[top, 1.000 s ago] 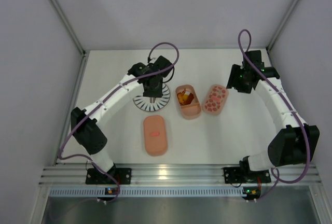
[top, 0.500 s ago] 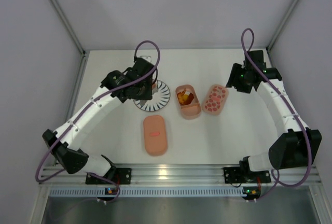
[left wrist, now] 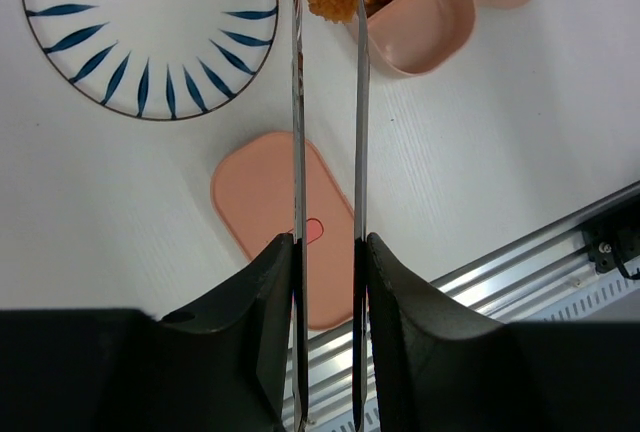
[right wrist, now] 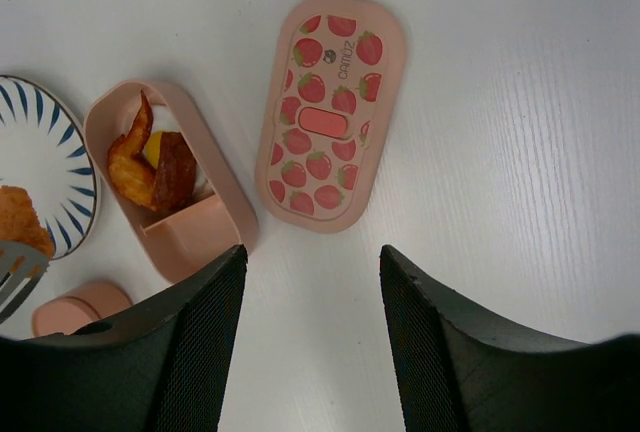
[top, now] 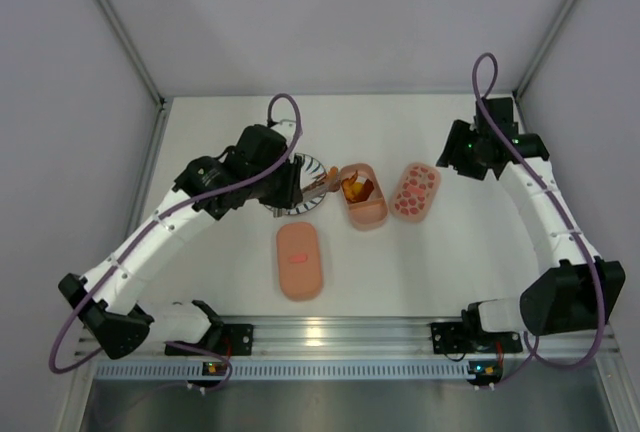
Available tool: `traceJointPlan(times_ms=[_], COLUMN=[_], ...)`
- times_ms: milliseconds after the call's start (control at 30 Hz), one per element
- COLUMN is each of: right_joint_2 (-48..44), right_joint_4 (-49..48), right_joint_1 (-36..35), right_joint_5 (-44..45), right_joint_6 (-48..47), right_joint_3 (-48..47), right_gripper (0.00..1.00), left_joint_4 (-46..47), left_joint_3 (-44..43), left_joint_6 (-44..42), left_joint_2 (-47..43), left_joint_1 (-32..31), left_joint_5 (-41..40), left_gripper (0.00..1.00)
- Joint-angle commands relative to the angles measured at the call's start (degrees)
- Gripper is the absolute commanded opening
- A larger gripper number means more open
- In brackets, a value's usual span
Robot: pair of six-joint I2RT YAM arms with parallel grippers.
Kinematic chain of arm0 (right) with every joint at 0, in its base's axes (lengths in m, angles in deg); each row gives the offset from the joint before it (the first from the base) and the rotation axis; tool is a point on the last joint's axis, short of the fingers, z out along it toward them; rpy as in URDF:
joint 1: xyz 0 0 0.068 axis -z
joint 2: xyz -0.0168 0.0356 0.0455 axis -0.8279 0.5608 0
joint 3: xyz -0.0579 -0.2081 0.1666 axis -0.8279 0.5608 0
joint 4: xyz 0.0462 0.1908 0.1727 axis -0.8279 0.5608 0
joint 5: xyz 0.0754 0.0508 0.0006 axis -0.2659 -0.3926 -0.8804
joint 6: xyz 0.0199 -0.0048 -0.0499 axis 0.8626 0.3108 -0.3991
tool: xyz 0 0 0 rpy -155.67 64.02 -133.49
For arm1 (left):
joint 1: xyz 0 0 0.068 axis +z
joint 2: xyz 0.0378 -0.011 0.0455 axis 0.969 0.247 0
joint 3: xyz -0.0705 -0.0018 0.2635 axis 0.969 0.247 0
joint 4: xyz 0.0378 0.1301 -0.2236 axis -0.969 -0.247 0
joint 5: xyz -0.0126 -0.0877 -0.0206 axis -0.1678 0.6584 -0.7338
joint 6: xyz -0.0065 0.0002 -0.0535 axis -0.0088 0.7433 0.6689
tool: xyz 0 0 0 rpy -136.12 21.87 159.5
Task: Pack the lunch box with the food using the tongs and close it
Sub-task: Pick up the fake food from the plate, then place the fake food in the packing box.
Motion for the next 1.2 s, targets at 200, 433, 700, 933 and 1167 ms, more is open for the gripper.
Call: traceJointPlan(times_ms=[200,433,700,933,1167], right_joint_2=[-4.5,-5.2,-5.9,-6.0,-6.4], right_joint_4=[0.4,0.2,-0.2,-0.8,-1.2], right_joint_1=[-0.2,-0.2,-0.2,-0.2,-0.2], right_joint_5=[1.8,2.0,2.5,2.6,2.5], right_joint_6=[0.7,0.6,0.6,0.7,1.2], right_joint_3=[1.3,2.2,3.5,4.1,5.2], right_gripper=[0.56,0.56,0.56,0.56,0.56], left_joint_4=[10.6,10.9,10.2,8.3,7.0], left_joint_3=[0.7,-0.1,-0.8,-1.2,-1.1], left_joint_6=[-4.6,-5.1,-6.1,-7.1,-7.5], left_joint_2=[-1.0,2.4,5.6,6.9,7.8], left_joint_1=[-2.6,-4.2,-6.0,-6.3,-6.3], left_joint_5=[9.1,11.4,11.8,12.3,11.9], left_gripper=[0.02,0.06,0.09,0.11,0.13])
